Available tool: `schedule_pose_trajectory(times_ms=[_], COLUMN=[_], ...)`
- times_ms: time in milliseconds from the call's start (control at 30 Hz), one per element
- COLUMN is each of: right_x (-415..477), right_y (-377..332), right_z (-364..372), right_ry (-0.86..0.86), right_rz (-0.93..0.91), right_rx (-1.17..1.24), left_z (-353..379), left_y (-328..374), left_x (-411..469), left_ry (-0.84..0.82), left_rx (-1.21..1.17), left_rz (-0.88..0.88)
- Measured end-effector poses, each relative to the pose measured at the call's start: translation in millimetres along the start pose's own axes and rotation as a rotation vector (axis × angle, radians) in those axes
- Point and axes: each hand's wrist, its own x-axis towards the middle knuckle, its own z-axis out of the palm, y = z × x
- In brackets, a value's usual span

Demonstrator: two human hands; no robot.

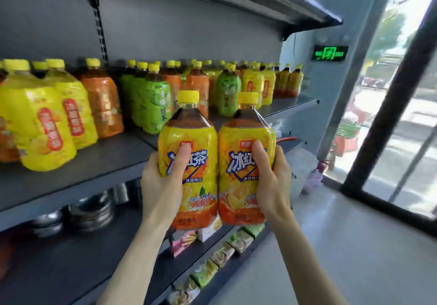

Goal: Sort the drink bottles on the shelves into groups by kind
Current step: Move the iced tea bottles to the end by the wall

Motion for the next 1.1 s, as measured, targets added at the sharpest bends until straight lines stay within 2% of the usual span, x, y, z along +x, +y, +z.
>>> schedule_pose_trajectory(times_ms=[267,500,900,1100], right_x=[88,203,420,528], right_y=[25,69,157,219], right_z=[-119,-170,-260,-309], right_ry=[0.165,0.226,0.384,0.401], right_rz=[-0.027,-0.113,-0.093,-0.084], right_rx=[-0.037,-0.084,-0.164,-0.176], left_z=[157,273,495,606], left_y=[-16,-59,-135,-191], left_x=[19,84,214,269], left_ry=[-0.156,-0.193,-0.337,-0.361], left_rx=[-0.006,-0.049,-0.095,-0.115], left_rz=[0.031,0.083,0.059,0.052])
